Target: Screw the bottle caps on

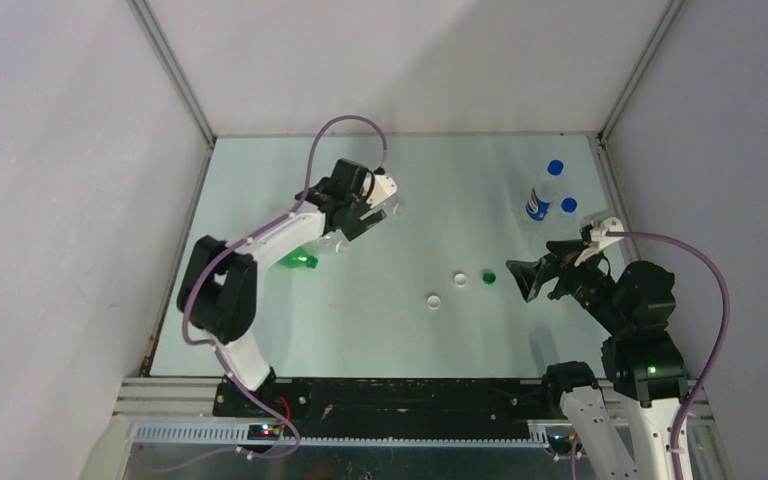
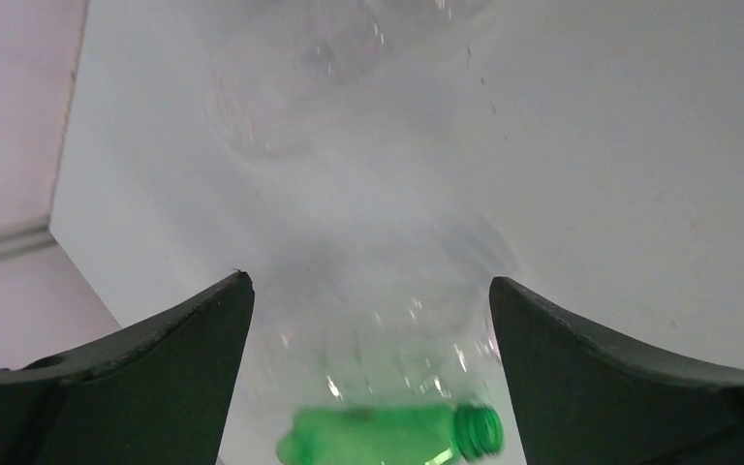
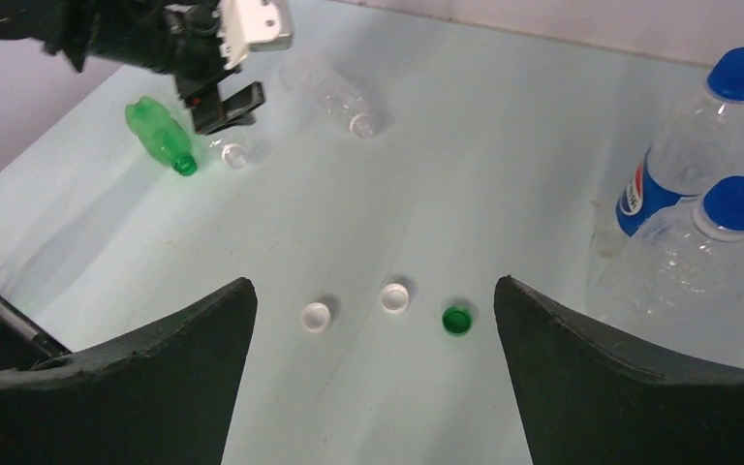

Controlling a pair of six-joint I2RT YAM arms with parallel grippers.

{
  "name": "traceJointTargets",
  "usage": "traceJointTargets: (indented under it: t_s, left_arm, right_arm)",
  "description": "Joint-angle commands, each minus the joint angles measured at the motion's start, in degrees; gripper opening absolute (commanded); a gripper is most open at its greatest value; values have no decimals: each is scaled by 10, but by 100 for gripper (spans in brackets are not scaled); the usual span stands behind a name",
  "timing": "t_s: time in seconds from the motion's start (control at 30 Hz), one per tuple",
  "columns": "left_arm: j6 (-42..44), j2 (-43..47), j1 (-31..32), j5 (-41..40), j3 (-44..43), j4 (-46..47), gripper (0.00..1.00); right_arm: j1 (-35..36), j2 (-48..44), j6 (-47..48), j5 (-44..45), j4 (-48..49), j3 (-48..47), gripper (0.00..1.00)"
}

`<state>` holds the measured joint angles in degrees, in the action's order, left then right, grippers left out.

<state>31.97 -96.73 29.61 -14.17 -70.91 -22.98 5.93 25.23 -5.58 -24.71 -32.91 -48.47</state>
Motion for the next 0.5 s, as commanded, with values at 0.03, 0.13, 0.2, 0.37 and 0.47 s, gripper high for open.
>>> traceJointTargets:
  t_s: [0.03, 0.13, 0.2, 0.37, 0.47]
  left_arm:
    - [115, -71, -17, 67, -81, 34, 99]
    - [152, -125, -23, 82, -127, 31, 100]
    - [158, -157, -28, 90, -160, 26, 100]
    - [164, -233, -32, 115, -244, 19, 100]
    - [154, -262, -32, 145, -271, 12, 100]
  right_arm:
    - [3, -5, -2, -27, -32, -1, 93]
    - [2, -8, 2, -22, -48, -1, 93]
    - [3, -9, 4, -23, -55, -1, 93]
    - [2, -5, 8, -37, -62, -4, 93]
    - [3, 4, 8, -40, -69, -13, 93]
